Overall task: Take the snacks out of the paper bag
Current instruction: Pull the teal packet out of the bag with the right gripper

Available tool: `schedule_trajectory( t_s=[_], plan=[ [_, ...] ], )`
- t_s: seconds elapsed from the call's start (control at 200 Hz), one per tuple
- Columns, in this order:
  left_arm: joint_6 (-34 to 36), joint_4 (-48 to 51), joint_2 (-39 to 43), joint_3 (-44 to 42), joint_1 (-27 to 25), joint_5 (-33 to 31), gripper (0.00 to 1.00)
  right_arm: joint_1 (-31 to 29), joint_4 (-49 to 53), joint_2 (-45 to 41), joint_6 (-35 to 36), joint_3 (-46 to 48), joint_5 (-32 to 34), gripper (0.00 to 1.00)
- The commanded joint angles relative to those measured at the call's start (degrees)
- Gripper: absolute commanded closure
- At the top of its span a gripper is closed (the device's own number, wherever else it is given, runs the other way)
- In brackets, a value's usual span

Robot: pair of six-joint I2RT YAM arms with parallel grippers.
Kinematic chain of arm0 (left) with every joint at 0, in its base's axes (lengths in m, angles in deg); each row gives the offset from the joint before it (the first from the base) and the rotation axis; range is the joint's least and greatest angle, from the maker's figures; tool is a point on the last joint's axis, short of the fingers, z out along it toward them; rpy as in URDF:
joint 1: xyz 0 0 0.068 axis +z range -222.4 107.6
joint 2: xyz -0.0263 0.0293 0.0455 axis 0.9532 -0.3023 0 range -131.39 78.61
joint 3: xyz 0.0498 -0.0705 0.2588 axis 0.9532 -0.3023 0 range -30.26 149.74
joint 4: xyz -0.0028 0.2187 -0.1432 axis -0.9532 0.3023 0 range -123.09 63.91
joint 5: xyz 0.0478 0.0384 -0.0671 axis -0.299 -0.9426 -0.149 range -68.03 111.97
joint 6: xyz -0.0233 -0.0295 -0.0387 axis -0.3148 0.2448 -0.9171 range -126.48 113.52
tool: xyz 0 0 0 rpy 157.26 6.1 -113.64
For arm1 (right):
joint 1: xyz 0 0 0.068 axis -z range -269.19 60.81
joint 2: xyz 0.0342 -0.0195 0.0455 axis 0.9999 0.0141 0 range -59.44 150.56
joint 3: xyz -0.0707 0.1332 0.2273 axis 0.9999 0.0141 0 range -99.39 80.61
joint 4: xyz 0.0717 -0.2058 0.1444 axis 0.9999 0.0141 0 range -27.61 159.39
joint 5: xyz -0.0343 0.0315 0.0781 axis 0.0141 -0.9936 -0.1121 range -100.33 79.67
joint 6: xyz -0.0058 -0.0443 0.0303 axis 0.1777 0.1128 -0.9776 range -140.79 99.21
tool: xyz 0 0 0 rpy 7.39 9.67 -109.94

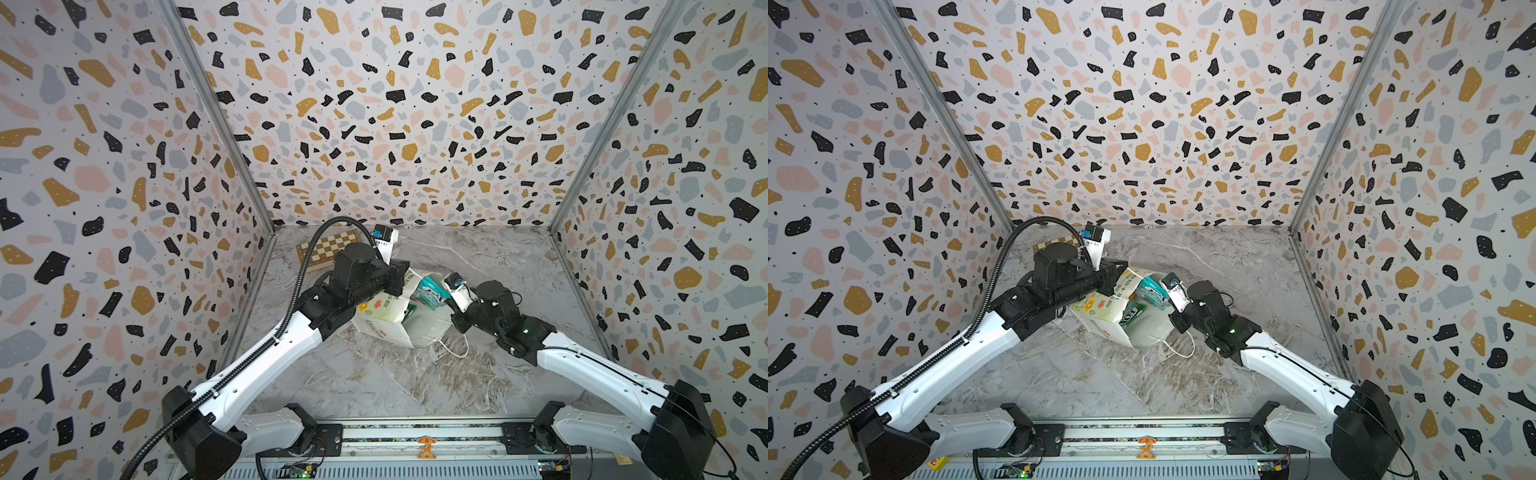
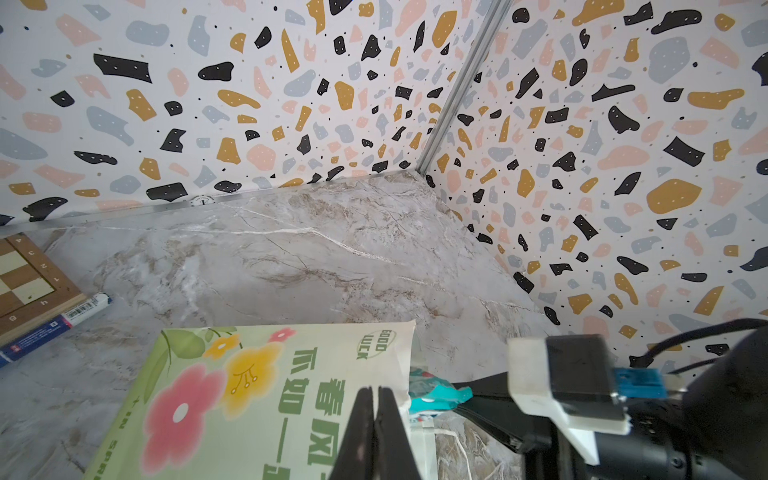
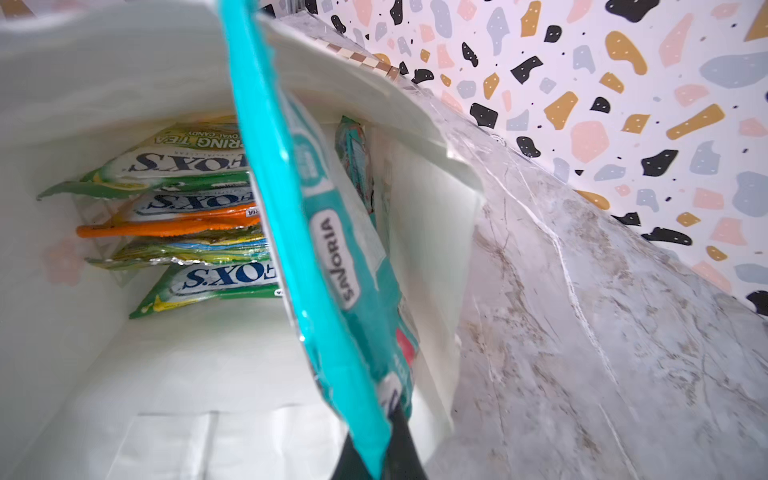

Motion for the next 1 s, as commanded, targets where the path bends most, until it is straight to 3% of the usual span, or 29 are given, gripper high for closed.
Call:
schedule_trajectory(
  t_s=[0.0,0.4,0.651,0.991],
  plan=[
    [0.2,-2.4,0.8,-0.4,-0.3,-0.9,1.0,0.1,0.7,-5.9,-1.0,-2.1,2.1,1.0],
    [-0.1,-2.8,0.7,-0.7,-0.3,0.2,1.0,1.2,1.5,-17.1,-1.8,-2.7,10.8,1.0],
    [-0.2,-3.1,0.7,-0.9,-0.3,0.8,1.0,9.1,1.5,-18.4,-5.5,-2.6,11.4,1.0],
    [-0.3,-3.3,0.9,-1.0,-0.3,1.5,1.0,33.7,0.8,-7.9,-17.1,-4.9,-11.7,1.0]
  ],
)
